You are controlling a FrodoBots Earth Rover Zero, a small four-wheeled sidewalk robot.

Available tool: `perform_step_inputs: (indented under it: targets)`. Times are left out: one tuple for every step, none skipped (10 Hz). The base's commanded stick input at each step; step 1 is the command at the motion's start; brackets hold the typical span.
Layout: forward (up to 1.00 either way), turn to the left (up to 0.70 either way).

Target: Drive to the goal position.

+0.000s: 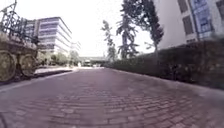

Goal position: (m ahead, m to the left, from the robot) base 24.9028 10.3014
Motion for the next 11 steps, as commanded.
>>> perform_step_inputs:
  targets:
    - [0.7, 0.0]
    - [0.7, 0.0]
    - [0.7, 0.0]
    - [0.7, 0.0]
    - [0.7, 0.0]
    - [0.7, 0.0]
    - [0.7, 0.0]
    - [0.7, 0.0]
    - [0.7, 0.0]
    - [0.7, 0.0]
    - [0.7, 0.0]
